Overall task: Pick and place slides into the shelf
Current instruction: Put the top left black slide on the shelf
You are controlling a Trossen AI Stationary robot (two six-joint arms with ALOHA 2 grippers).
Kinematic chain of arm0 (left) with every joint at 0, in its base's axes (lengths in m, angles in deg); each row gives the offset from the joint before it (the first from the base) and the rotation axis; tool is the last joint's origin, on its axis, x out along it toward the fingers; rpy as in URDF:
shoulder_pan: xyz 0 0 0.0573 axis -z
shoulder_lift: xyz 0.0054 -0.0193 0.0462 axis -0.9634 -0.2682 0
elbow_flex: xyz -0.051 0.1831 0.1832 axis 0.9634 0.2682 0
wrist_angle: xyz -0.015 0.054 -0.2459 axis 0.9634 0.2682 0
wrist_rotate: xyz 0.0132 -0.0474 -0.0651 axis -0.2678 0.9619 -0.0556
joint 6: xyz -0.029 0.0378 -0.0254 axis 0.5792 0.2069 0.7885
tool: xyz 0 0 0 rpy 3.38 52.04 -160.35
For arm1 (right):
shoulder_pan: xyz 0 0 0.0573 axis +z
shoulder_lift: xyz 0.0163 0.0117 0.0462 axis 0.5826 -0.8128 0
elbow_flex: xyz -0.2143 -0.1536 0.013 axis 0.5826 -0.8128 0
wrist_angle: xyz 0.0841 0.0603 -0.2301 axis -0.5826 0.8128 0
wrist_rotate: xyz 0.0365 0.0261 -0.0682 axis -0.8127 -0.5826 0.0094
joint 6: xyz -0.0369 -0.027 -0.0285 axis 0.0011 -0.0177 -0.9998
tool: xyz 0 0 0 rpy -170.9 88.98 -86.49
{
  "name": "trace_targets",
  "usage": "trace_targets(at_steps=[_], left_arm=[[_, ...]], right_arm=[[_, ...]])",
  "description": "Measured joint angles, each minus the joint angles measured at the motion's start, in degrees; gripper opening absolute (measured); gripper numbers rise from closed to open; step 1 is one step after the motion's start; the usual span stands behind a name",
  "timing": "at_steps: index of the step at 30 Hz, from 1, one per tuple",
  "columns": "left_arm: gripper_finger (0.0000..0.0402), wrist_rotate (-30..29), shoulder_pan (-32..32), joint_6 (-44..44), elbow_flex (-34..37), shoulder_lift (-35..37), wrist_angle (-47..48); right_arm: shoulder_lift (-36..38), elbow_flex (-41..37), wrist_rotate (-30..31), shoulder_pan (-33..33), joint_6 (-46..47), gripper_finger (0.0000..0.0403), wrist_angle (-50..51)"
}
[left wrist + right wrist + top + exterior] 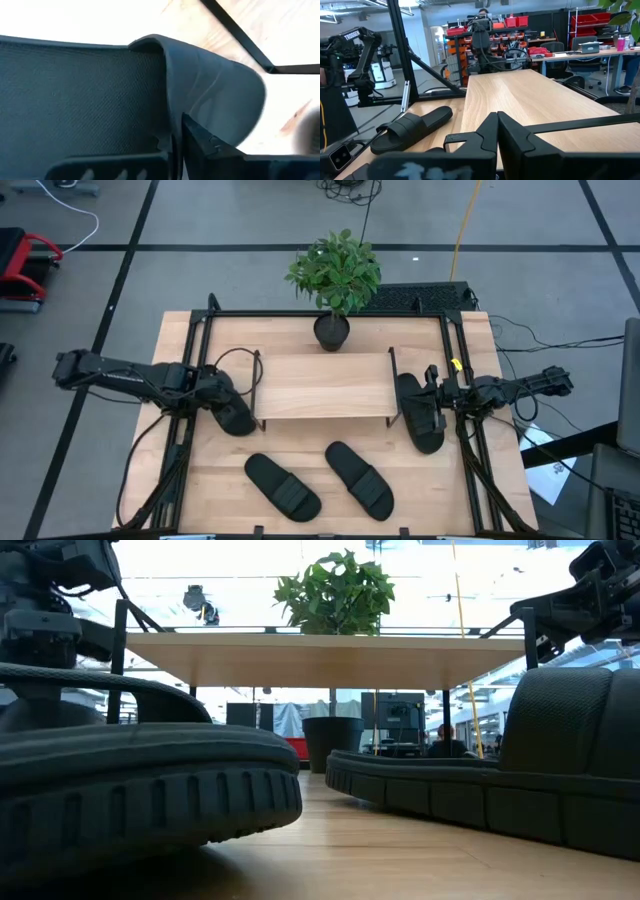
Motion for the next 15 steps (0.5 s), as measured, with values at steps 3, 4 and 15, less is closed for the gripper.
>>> trace_targets(at_steps=[3,4,15], left_arm=[[0.0005,-3.9,-0.1,0.5,-4.2,0.0,6.2],[0.0005,-5.1,-0.1,0.9,-5.9,0.0,8.6],[0.0002,-13.2,-0.4,-4.8,-20.9,0.0,20.7]], right_arm=[[0.0,0.0,0.0,0.0,0.0,0.0000,-0.2],[0.0,0.0,0.0,0.0,0.0,0.0000,-0.2],[0.0,0.0,0.0,0.0,0.0,0.0000,-0.2]])
